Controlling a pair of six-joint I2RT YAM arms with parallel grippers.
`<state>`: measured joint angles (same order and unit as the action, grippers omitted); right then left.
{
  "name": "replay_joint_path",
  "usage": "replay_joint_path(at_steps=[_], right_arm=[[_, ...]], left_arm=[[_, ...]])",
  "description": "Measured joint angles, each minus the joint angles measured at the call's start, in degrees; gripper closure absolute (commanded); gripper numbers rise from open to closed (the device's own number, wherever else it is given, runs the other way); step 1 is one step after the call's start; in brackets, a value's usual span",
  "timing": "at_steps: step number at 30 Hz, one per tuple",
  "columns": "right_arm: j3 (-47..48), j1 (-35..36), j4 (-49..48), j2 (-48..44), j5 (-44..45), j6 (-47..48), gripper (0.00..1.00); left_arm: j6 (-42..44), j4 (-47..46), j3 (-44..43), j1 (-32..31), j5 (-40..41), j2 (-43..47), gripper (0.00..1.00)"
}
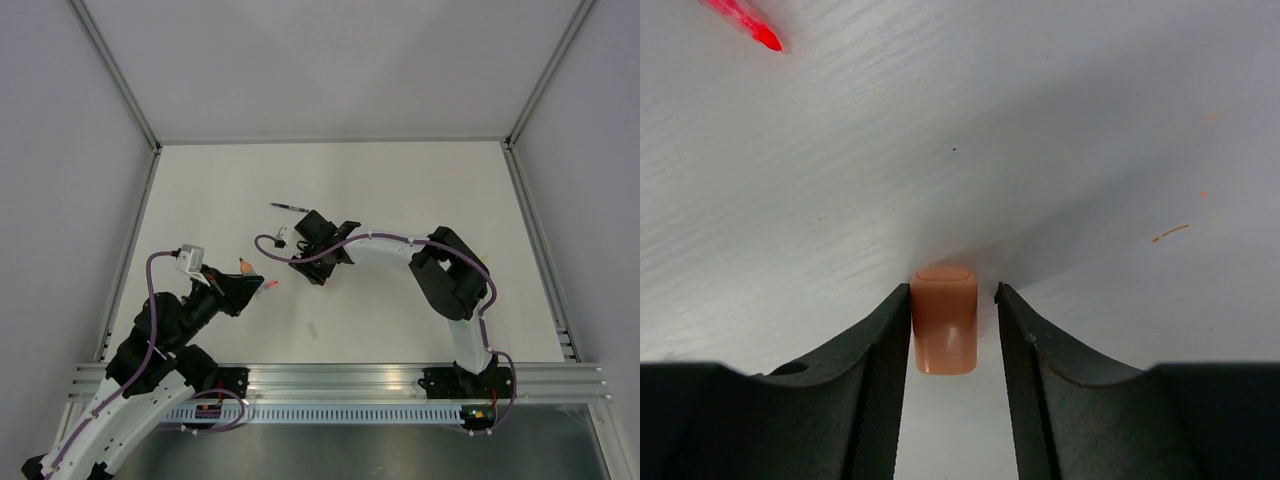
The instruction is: Insert the pens into the pen caps
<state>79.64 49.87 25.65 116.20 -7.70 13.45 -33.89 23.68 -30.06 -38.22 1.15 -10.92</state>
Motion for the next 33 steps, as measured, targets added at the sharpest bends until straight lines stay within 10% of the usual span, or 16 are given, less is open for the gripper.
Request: replay_joint_path(at_steps=[19, 28, 33], right_arm=[[1.31, 0.07, 1.64, 0.70, 1.86, -1.77, 0.55], [1.31, 0.04, 1.62, 0.66, 3.15, -3.67, 0.99], [2.40, -0.22, 3.82, 0.68, 5.27, -6.56, 1.00]], left_arm=[[-0.55, -0.33, 0.02, 0.00, -0.48, -0.55, 0.98], [-0.81, -2.84, 0.26, 0.00, -1.79, -2.82, 0.98], [-0.81, -5.33, 1.18, 0.00, -2.93, -6.40, 0.98]])
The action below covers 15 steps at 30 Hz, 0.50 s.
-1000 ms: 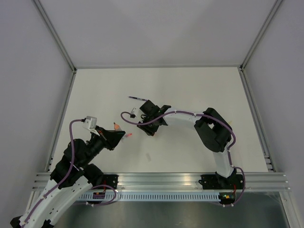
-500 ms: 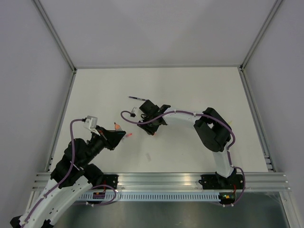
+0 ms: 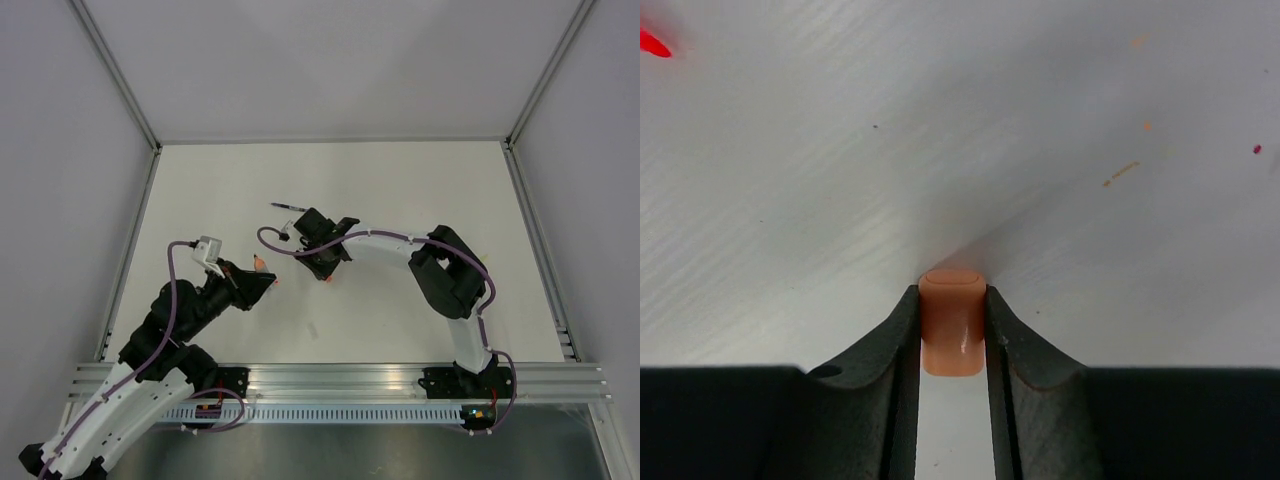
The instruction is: Insert the pens into the pen caps
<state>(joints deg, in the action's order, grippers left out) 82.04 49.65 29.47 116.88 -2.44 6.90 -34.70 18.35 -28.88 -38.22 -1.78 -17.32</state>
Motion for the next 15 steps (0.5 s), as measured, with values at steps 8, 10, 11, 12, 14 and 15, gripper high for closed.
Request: replay_joint_path(at_steps=[8, 10, 11, 12, 14, 15], right_arm=[[4.59, -4.81, 3.91, -1.31, 2.32, -9.22, 1.00], [5.01, -5.73, 3.85, -3.15, 3.26, -11.74, 1.00], [5.05, -5.97, 3.45, -4.61, 3.93, -13.27, 1.00], [5.03, -6.01, 3.02, -6.34, 4.57, -14.93, 1.00], [4.74, -5.84, 0.83, -10.62, 5.33, -18.12, 1.00], [4.13, -5.66, -0.92, -12.79, 5.42, -19.37, 1.00]], left_arm=[[0.02, -3.10, 1.36, 0.00, -2.38, -6.14, 0.98], [0.04, -4.79, 1.86, 0.00, -3.21, -7.58, 0.98], [0.04, -5.44, 2.01, 0.00, -3.41, -8.33, 0.98], [0.07, -6.10, 2.19, 0.00, -3.78, -9.33, 0.98], [0.11, -7.72, 2.51, 0.00, -4.68, -11.56, 0.98], [0.17, -8.48, 2.69, 0.00, -5.09, -12.76, 0.98]])
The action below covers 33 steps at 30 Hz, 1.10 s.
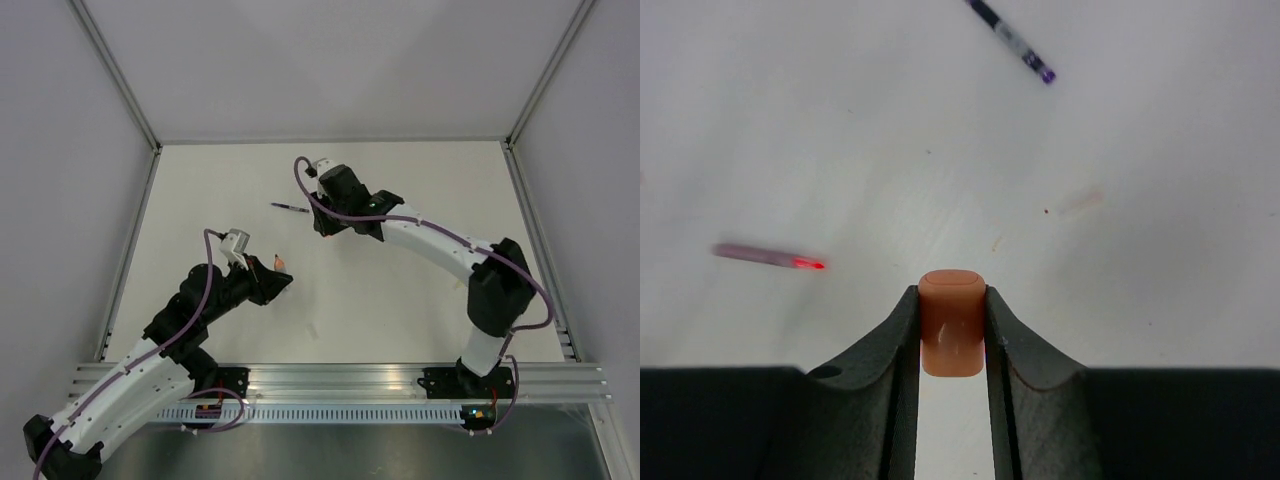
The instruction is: Insert the pens into the pen caps
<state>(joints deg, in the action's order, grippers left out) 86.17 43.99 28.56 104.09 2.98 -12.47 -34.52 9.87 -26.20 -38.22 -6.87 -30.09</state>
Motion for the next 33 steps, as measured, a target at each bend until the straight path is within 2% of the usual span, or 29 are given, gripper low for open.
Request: replay_joint_path(at_steps=[5, 9, 20, 33], right_arm=[[-6.08, 1.49, -11.19, -14.75, 0.17, -6.73, 1.00], [-7.89, 4.39, -17.84, -19.85, 1.99, -10.05, 1.00], [-11.78, 13.53, -24.04, -19.87, 8.92, -13.81, 1.00], [-13.03, 18.51, -25.62, -19.39, 15.54, -13.40, 1.00]], left_arm=[[0.94, -2.38, 0.35, 0.00, -2.29, -4.79, 0.98], [1.44, -3.85, 0.35, 0.00, -3.34, -6.67, 0.98], [2.21, -4.92, 0.37, 0.00, -4.13, -5.51, 0.98], [2.43, -5.38, 1.27, 0.00, -4.11, -3.52, 0.98]])
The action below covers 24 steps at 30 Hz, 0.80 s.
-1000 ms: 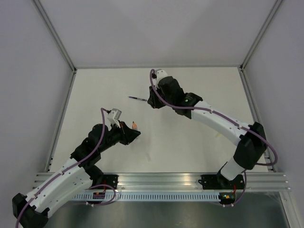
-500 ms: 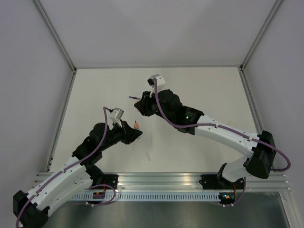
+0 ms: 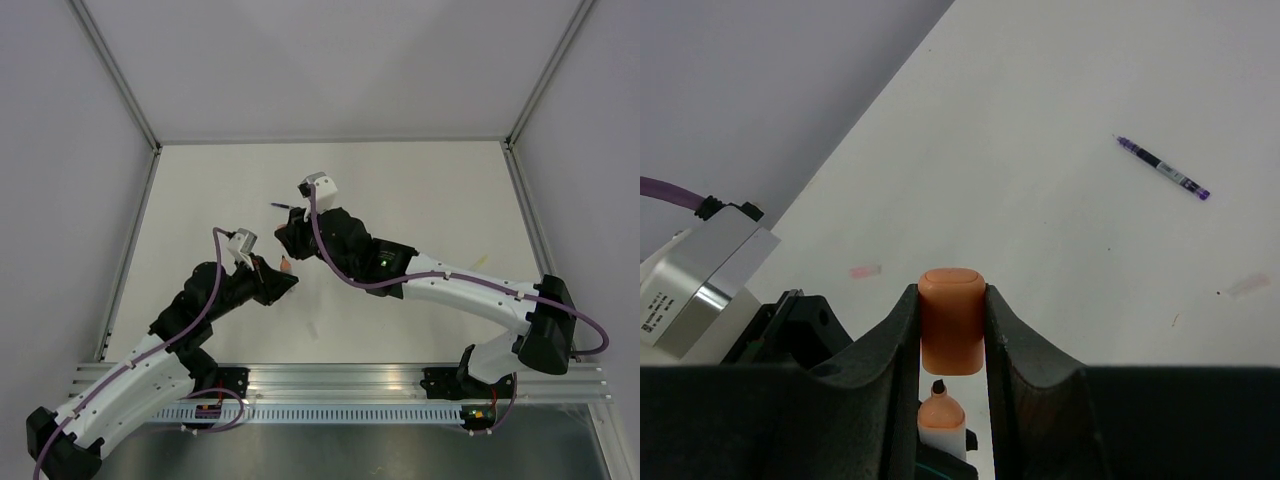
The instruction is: Insert the pens into the pen caps
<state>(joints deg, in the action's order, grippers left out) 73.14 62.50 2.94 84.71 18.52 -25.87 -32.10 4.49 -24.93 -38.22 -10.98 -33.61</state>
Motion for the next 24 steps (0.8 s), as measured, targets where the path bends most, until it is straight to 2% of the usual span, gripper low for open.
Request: replay_joint_path(at_steps=[15, 24], right_arm=[[-2.19, 5.40, -1.79, 1.95, 6.45, 1.70, 1.00], [-2.27, 10.34, -2.10, 3.69, 16.50, 3.08, 1.00]], left_arm=[[0.00, -0.31, 0.04, 0.00, 0.35, 0.59, 0.98], [-0.02, 0.57, 0.57, -0.02, 1.27, 2.54, 0.98]])
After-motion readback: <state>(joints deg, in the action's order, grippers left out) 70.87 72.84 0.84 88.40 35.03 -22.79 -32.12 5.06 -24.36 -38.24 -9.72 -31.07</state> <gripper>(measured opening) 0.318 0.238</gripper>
